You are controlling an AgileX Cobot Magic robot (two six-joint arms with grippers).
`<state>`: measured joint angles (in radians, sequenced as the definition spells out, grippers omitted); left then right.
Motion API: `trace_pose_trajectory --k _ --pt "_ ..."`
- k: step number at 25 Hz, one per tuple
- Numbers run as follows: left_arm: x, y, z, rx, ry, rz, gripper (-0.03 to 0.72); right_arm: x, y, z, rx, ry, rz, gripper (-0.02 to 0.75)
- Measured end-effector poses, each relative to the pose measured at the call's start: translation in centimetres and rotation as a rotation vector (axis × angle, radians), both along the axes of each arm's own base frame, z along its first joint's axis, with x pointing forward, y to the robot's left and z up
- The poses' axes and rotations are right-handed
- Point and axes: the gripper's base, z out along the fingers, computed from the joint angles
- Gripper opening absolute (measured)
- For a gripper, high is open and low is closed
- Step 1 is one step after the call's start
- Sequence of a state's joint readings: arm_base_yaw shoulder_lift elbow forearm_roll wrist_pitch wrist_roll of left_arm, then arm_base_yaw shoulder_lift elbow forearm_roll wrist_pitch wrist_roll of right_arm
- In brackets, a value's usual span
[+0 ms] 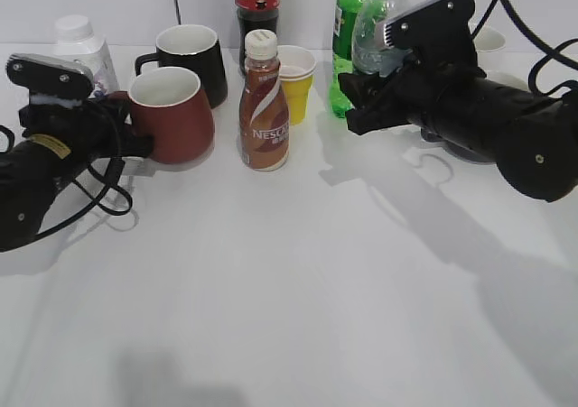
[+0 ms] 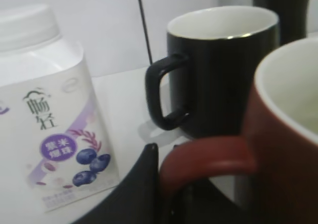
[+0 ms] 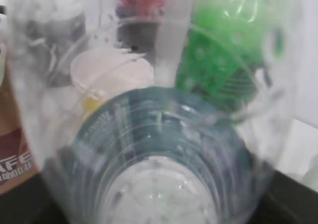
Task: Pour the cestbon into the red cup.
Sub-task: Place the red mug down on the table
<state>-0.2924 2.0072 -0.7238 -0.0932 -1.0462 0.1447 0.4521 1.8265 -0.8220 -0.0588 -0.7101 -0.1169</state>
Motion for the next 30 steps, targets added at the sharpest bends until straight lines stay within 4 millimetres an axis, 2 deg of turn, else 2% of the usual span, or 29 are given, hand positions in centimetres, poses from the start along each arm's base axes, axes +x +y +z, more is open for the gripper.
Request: trace_pose_trajectory --k 4,12,18,21,25,30 --pt "0.8 0.5 -0.8 0.005 0.008 0.014 0.041 0.0 0.0 0.0 -0.002 -0.003 0.001 0.479" --pt "0.9 0.5 -1.1 0.014 0.025 0.006 0.048 0.0 0.0 0.0 -0.003 -0.002 0.001 0.479" --pt "0.9 0.5 -0.8 0.005 0.024 0.007 0.193 0.0 0.0 0.0 -0.004 -0.001 0.001 0.479" --pt "0.6 0.6 -0.2 0.004 0.024 0.006 0.233 0.3 0.1 -0.9 0.012 -0.004 -0.002 0.479" --pt "-0.6 0.9 0.3 0.007 0.035 0.004 0.243 0.9 0.5 -2.8 0.016 0.001 -0.002 0.479" --pt "-2.3 1.1 0.9 0.019 0.047 -0.018 0.244 2.0 0.6 -4.1 0.04 0.023 -0.053 0.479"
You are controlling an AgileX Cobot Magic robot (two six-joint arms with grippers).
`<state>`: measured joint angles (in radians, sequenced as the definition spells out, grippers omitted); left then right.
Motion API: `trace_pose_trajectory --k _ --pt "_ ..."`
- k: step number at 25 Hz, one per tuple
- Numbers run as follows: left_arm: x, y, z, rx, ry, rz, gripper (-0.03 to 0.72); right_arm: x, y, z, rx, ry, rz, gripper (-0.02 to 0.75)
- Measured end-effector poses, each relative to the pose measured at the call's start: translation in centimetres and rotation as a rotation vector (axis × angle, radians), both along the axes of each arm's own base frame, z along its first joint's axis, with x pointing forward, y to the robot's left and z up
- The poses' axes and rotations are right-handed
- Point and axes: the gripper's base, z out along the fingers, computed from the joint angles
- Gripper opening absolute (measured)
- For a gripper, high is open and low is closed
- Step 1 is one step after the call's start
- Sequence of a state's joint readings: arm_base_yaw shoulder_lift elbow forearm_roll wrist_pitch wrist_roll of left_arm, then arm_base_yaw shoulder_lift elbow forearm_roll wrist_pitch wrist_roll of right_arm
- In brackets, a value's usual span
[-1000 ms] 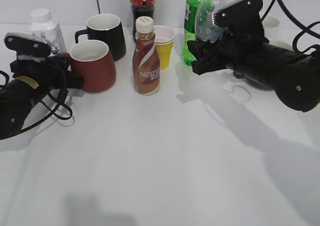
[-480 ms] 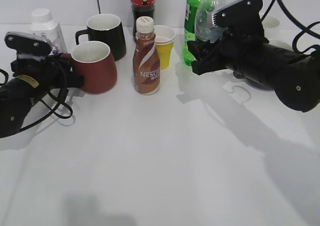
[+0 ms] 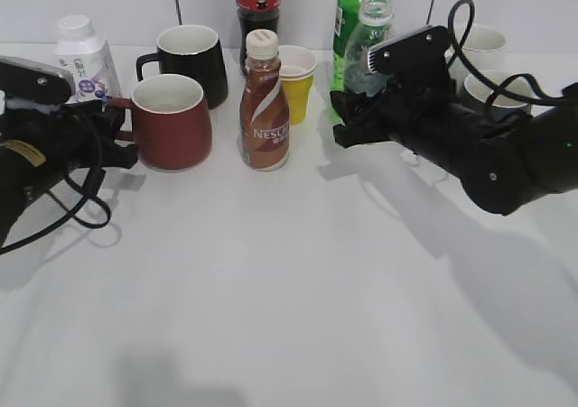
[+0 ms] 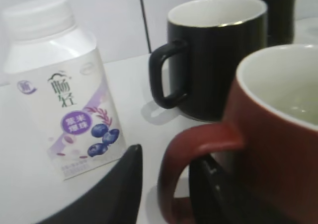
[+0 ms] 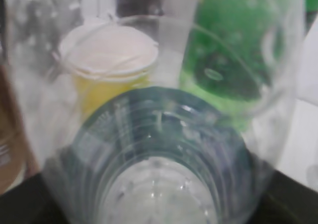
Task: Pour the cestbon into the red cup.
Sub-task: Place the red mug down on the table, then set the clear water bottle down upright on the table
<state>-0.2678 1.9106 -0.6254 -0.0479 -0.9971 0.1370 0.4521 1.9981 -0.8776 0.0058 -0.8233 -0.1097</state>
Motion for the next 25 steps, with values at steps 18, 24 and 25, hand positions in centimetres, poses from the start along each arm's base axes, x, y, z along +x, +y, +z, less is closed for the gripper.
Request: trace_pose_trajectory --k 18,24,25 --pt "-2.9 0.6 1.3 0.011 0.009 -0.024 0.244 0.4 -0.3 -2.4 0.007 0.051 -0.058 0.479" --pt "-2.9 0.6 1.4 0.007 0.005 -0.022 0.244 0.4 -0.3 -2.4 0.008 0.053 -0.059 0.479" --pt "-2.9 0.6 1.5 0.005 -0.001 -0.021 0.244 0.5 -0.3 -2.4 0.008 0.054 -0.06 0.479"
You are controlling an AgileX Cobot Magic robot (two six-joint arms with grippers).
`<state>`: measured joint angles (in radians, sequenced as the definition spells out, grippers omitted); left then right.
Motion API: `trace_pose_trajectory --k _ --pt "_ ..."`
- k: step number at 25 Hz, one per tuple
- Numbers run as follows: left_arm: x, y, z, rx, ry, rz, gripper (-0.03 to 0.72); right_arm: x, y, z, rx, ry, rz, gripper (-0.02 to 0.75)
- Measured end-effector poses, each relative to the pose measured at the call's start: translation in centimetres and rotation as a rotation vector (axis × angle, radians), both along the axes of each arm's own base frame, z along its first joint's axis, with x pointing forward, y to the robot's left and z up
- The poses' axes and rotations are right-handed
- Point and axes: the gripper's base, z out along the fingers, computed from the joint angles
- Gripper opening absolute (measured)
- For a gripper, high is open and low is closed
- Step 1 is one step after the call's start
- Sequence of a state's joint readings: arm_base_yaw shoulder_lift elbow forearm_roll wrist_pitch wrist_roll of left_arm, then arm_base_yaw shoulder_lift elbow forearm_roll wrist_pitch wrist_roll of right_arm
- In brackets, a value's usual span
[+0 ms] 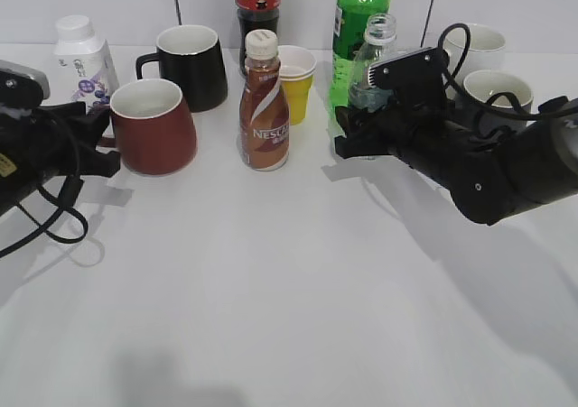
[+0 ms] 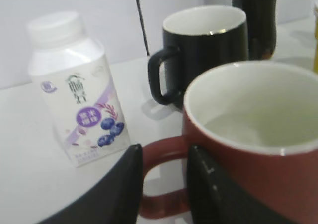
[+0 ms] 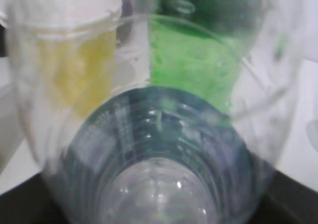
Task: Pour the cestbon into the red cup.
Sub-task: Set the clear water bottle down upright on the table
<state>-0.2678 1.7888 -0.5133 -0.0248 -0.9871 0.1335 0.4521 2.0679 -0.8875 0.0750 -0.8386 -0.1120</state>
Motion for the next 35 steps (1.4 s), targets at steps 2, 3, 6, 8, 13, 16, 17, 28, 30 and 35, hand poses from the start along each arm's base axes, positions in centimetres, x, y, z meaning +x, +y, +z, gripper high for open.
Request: trace_pose_trajectory --k 2,3,6,8,13,16,17,28,30,35 --pt "0.0 0.0 0.0 -0.001 -0.005 0.0 0.244 0.0 0.0 0.0 0.0 0.0 0.0 0.479" --pt "0.0 0.0 0.0 -0.002 -0.005 0.0 0.244 0.0 0.0 0.0 0.0 0.0 0.0 0.479" --pt "0.0 0.0 -0.1 -0.001 -0.001 0.001 0.244 0.0 0.0 0.0 0.001 0.0 -0.001 0.479" --pt "0.0 0.0 -0.2 -0.002 0.0 0.001 0.244 0.0 0.0 0.0 0.001 0.0 -0.001 0.479" --pt "-0.4 0.1 -0.3 0.0 0.01 0.002 0.244 0.0 0.0 0.0 0.001 0.001 -0.001 0.479" --pt "-1.4 0.4 -0.1 0.001 0.014 0.002 0.244 0.0 0.0 0.0 0.001 0.003 -0.001 0.484" --pt "-1.7 0.5 0.3 -0.002 0.005 0.002 0.244 0.0 0.0 0.0 0.0 0.003 -0.001 0.496" --pt "-3.8 1.0 4.6 -0.077 0.007 0.015 0.244 -0.2 -0.1 -0.8 0.014 0.1 -0.013 0.631" --pt "-4.1 1.1 5.2 -0.078 0.01 0.014 0.244 -0.4 -0.1 -0.8 0.01 0.121 -0.014 0.631" --pt "-5.0 1.3 6.2 -0.122 0.038 0.024 0.244 -1.4 -0.6 0.3 -0.007 0.184 -0.014 0.631"
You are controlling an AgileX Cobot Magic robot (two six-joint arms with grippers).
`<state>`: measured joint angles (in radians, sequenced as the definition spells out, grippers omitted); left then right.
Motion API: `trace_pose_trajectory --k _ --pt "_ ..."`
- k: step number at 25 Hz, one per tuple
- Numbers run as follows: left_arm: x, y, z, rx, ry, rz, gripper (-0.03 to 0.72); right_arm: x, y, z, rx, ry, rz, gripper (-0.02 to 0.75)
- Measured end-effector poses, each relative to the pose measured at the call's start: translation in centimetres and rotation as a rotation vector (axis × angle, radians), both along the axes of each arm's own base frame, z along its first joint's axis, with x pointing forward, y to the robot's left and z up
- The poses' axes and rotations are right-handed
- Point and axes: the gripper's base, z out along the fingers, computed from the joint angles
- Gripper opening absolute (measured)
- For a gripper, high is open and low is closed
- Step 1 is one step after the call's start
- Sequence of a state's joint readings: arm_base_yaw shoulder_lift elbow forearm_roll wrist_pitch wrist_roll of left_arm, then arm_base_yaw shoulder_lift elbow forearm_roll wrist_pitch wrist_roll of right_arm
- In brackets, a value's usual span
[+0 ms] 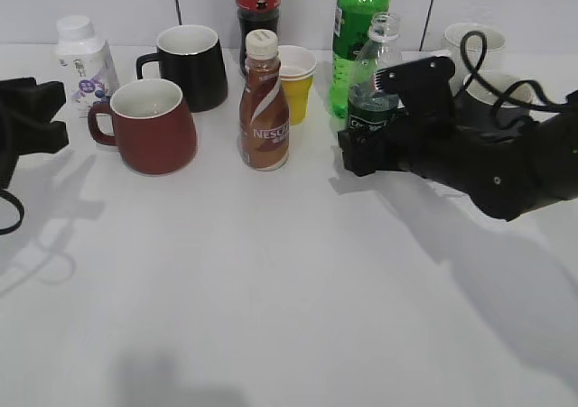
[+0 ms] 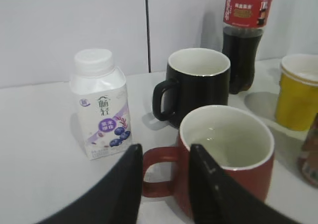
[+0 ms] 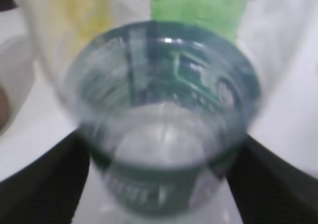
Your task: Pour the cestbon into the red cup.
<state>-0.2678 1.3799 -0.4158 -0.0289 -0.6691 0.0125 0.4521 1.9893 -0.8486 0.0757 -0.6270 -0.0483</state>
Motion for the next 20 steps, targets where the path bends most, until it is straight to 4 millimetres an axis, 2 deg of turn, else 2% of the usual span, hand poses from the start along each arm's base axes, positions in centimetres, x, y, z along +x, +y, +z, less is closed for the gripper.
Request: trace_pose_trajectory --k 9,17,20 --pt "-1.5 0.1 1.4 -0.068 0.101 0.008 0.244 -1.9 -0.7 2.6 -0.022 0.186 -0.011 0.631" --pt "-3.3 -0.2 4.7 -0.02 0.459 -0.006 0.244 -4.4 -1.6 4.5 -0.119 0.415 0.006 0.619" --pt "-4.9 0.0 6.1 0.014 0.649 -0.015 0.244 -5.8 -2.2 5.7 -0.158 0.509 0.012 0.586"
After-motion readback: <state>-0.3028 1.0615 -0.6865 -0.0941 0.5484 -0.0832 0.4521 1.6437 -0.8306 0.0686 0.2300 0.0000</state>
